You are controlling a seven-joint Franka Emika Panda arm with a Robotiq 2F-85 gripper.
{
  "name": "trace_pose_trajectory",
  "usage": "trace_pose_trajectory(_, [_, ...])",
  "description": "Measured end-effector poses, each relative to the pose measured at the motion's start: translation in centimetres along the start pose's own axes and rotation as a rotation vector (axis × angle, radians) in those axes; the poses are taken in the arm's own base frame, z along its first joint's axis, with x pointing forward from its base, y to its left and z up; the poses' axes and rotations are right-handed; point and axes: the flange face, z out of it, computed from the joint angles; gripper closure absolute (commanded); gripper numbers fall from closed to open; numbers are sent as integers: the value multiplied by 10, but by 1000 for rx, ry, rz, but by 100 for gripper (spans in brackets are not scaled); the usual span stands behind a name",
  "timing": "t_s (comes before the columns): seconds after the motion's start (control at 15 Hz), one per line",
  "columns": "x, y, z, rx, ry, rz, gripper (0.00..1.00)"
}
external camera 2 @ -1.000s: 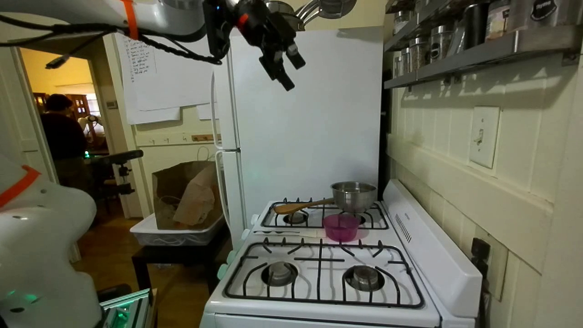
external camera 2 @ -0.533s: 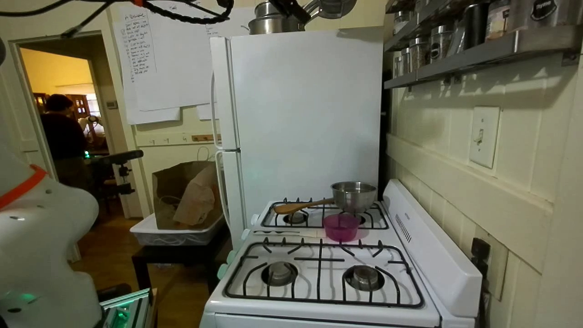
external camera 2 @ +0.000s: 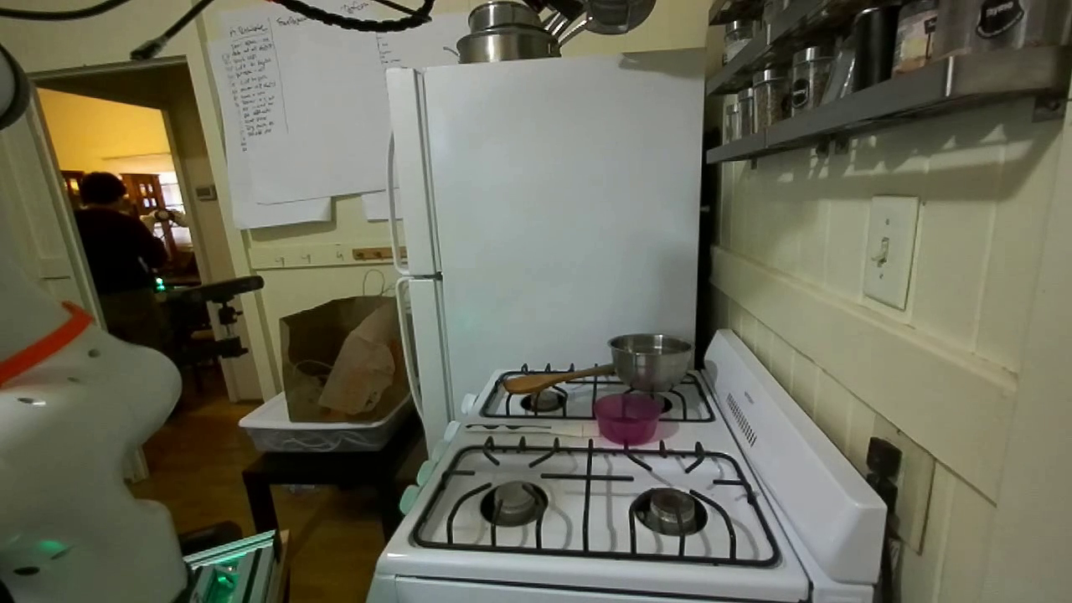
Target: Put one glass jar from the topmost shelf in the purple bowl.
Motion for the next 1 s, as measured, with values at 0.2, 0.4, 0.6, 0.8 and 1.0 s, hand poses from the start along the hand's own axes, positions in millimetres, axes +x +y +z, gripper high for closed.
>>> trace_pose_trajectory(0.2, [4, 2, 0, 3, 27, 15, 0])
trace_pose_trajectory(0.4, [21, 4, 15, -11, 117, 41, 0])
trace_pose_trajectory(0.6, [51, 0, 38, -19, 230, 34, 0])
trace_pose_trajectory(0.8, [84, 1, 50, -26, 318, 30, 0])
trace_pose_trajectory(1.0, [113, 3, 48, -43, 384, 36, 0])
